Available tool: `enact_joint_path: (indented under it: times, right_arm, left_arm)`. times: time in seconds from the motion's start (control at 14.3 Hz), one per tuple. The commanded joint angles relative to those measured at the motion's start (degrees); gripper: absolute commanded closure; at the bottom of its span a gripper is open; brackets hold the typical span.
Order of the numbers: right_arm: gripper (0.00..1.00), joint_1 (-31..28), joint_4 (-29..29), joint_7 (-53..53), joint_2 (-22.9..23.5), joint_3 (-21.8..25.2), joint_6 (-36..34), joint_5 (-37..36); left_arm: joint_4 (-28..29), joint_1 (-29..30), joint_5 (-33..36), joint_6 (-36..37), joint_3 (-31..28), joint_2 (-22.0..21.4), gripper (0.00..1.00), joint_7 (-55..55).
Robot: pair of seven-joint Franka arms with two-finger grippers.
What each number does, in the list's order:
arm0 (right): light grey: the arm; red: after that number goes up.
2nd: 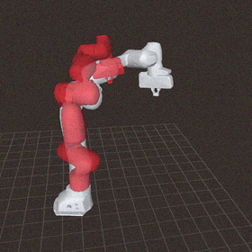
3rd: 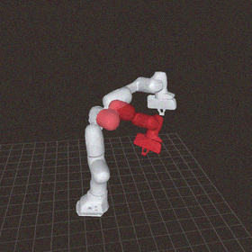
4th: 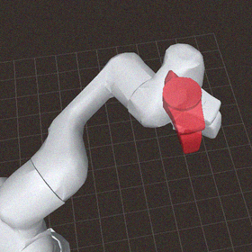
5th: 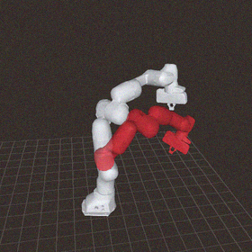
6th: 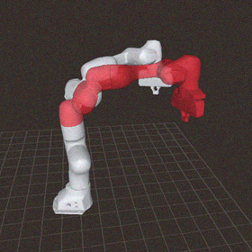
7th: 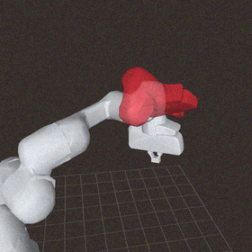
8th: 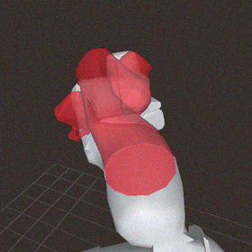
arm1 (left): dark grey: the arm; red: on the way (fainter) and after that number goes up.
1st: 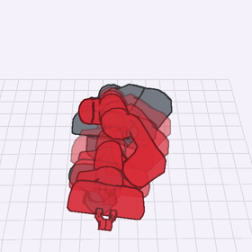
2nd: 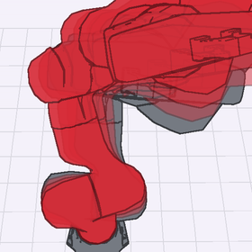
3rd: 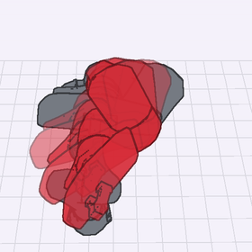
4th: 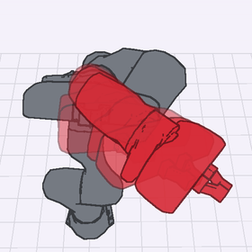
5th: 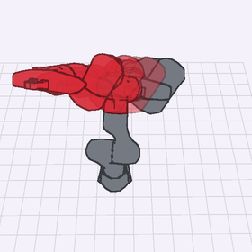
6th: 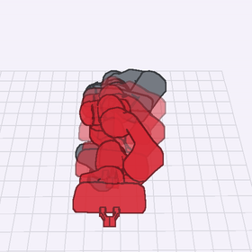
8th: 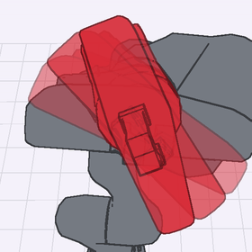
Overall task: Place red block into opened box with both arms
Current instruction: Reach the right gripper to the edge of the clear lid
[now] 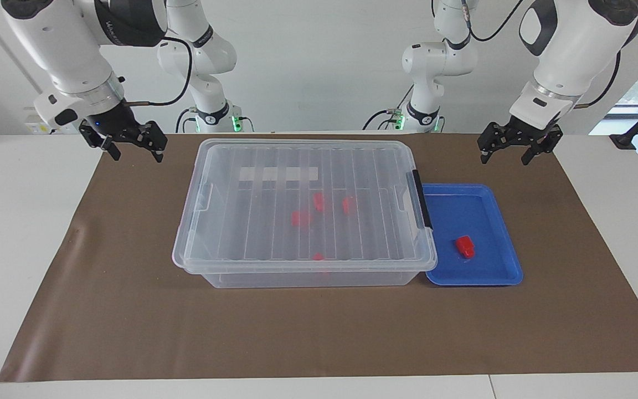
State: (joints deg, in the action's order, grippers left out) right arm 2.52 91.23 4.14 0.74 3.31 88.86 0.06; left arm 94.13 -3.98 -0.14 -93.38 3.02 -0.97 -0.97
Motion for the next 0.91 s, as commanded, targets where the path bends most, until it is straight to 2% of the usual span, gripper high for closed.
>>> enact_joint_path:
  times: [0.0, 0.21, 0.42, 0.63, 0.84]
  right_arm:
    - [0.0, -0.41, -0.09, -0.27, -0.39, -0.06, -0.44, 1.0]
    - [0.0, -0.41, 0.08, -0.27, -0.39, -0.06, 0.09, 1.0]
    - [0.0, -0.15, 2.36, 0.08, -1.0, -0.32, 4.56, 1.17]
    - [0.0, 2.13, 3.25, 5.69, -0.04, -0.33, 6.94, 1.09]
    - [0.0, 5.29, 5.88, 7.54, 2.06, -0.33, 12.2, 1.09]
  left_arm:
    - [1.58, 0.55, -0.83, 0.13, 0.06, -1.66, 0.0, -0.26]
    - [1.58, 0.55, -0.83, 0.13, 0.06, -1.66, 0.0, -0.26]
    - [1.67, 0.55, -0.83, 0.13, 0.06, -1.66, 0.0, -0.26]
    - [1.59, 0.55, -0.83, 0.13, 0.06, -1.66, 0.0, -0.35]
    - [1.59, 0.55, -0.83, 0.13, 0.06, -1.66, 0.0, -0.35]
